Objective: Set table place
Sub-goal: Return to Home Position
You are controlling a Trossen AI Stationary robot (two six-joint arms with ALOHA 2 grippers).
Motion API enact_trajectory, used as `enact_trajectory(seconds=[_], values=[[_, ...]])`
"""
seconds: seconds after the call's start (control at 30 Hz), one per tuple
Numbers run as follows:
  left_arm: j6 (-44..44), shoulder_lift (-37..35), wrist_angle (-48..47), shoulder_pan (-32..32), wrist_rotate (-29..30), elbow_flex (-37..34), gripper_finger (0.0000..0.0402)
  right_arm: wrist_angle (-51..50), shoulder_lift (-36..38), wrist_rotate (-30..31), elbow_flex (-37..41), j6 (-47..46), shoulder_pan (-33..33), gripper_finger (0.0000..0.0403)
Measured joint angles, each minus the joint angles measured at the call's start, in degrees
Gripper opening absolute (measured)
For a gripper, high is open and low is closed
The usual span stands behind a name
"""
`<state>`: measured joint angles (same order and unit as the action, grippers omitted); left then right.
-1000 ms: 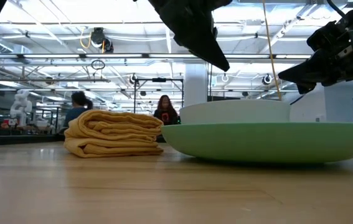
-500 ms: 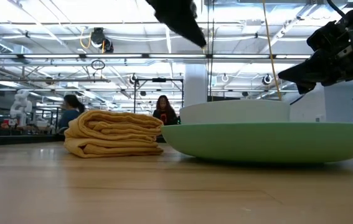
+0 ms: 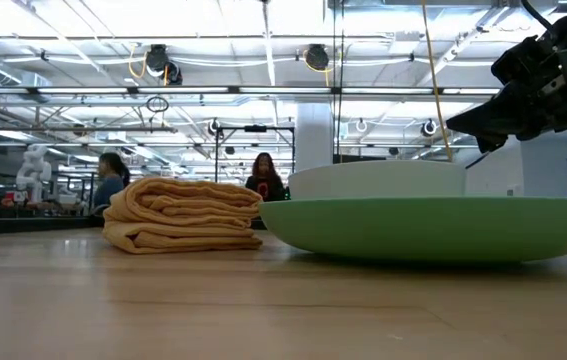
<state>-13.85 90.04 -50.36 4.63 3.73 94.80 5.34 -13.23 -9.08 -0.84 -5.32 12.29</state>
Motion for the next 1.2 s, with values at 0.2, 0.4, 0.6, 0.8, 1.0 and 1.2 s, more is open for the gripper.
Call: enact_trajectory(seconds=[0.2, 0.4, 0.6, 0.8, 1.0, 1.2], values=[[0.87, -6.02, -4.58, -1.11, 1.01, -0.01, 0.0001, -0.02, -0.05, 0.0, 0.0, 0.0, 0.01, 0.0], [3.6, -10.95, -8.13, -1.29, 3.45, -0.09, 0.0, 0.14, -0.34, 0.0, 0.0, 0.0, -0.01, 0.0], [8.62, -15.7, -5.99, -2.12, 6.23, -2.21, 0.0, -0.09, -0.82, -0.02, 0.0, 0.0, -0.01, 0.0], [6.12, -23.84, 1.01, -4.95, 3.92, -11.66, 0.0, 0.46, -1.3, -0.02, 0.02, -0.18, -0.01, 0.0], [-5.14, -30.55, 0.76, -8.2, -20.78, -22.58, 0.0, 0.44, -1.34, -0.02, 0.02, -0.19, -0.01, 0.0], [-7.69, -36.52, 10.8, -12.36, -28.66, -30.46, 0.0, 0.83, -1.32, -0.01, 0.01, -0.28, -0.01, 0.0]])
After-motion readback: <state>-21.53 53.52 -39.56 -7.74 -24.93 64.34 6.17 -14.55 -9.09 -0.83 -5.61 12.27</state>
